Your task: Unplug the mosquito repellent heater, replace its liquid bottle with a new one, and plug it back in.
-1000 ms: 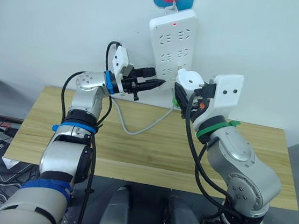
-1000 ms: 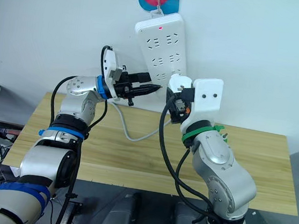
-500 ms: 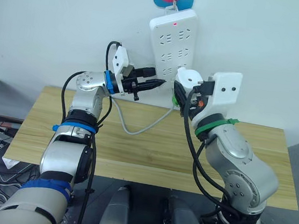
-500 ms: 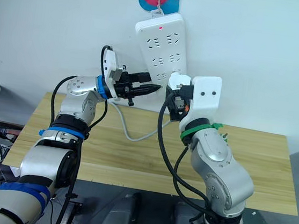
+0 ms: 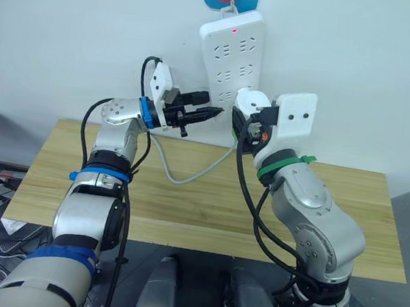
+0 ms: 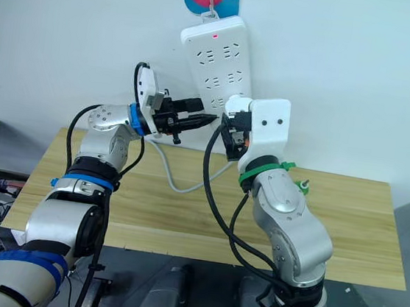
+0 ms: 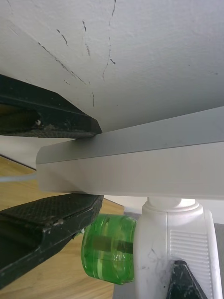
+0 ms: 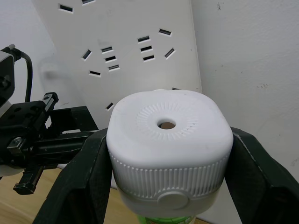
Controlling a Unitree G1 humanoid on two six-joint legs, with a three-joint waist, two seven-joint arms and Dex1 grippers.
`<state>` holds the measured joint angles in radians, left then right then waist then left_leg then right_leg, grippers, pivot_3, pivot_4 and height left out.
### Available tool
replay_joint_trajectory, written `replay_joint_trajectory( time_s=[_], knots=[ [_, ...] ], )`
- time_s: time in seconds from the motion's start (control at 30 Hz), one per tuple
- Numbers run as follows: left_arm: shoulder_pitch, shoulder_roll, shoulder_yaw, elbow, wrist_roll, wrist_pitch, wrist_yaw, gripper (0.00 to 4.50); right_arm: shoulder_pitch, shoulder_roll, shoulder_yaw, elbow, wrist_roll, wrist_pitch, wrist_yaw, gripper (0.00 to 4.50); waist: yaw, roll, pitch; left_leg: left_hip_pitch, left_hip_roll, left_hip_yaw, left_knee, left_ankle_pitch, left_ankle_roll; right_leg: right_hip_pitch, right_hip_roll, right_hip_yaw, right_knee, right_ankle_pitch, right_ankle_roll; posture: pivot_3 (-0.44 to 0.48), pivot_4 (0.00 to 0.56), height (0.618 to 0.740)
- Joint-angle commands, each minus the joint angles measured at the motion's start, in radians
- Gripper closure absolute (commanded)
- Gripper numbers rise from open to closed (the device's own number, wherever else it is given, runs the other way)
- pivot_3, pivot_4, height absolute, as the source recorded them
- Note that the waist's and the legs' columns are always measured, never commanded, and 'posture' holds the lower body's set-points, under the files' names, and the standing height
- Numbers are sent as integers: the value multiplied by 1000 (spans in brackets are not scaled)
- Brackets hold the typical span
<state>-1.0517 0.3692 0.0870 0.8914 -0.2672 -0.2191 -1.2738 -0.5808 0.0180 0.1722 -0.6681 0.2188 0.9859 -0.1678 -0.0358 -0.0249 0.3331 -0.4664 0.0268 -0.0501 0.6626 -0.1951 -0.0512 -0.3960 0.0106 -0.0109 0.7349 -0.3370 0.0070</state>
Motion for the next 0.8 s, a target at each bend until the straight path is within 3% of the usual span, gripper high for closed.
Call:
replay_joint_trajectory(
  time_s=[0.03,0.8],
  knots=[
    [-21,-20,-15,-51,-7,-15,-27,3157,-58,11,-15,24,-28,-72,16,1587,-1,0,0,0,0,0,0,0,0,0,0,0,0,0,-1,4,274,740],
    [-13,-19,-17,-73,-10,-1,-28,3157,-131,4,-22,168,-71,-169,64,1587,-15,0,0,-1,4,2,-3,16,-6,-10,4,-2,17,3,-6,16,268,740]
  ],
)
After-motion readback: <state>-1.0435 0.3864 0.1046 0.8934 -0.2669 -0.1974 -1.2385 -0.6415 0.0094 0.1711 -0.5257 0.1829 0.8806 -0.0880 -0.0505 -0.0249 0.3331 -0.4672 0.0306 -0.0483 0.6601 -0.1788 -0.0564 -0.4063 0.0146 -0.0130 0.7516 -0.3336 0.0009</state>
